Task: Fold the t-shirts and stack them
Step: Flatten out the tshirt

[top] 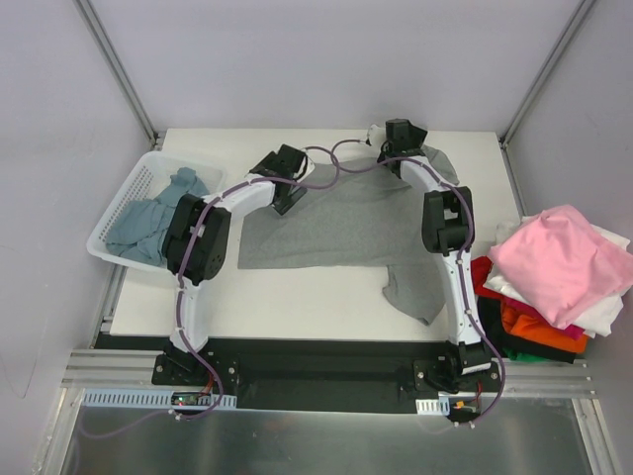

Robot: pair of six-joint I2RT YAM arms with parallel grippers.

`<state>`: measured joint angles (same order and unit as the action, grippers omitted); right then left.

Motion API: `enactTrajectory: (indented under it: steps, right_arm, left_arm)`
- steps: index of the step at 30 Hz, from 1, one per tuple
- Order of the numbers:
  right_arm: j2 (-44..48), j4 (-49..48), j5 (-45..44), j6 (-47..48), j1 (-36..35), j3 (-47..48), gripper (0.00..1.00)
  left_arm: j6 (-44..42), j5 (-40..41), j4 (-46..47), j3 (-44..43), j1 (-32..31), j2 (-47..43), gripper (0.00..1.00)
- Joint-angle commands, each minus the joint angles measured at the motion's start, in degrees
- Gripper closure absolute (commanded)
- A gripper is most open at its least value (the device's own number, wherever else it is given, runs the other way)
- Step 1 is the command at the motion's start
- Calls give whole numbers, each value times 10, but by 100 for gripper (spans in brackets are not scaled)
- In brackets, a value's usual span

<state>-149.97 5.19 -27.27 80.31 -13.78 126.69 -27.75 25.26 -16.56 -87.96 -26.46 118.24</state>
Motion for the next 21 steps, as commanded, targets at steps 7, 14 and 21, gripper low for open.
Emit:
enactTrajectory:
  steps: [7,14,21]
  right_arm:
    - [28,5,-12,-14,-12,-12,3]
    - [12,2,-14,0,-27,15,3]
    - [17,-26,-4,7,-32,11,3]
  left_arm:
    - [-21,21,21,-39,15,30,1]
    - [-33,22,23,-51,15,36,1]
    - [-77,52,33,-94,24,81,1]
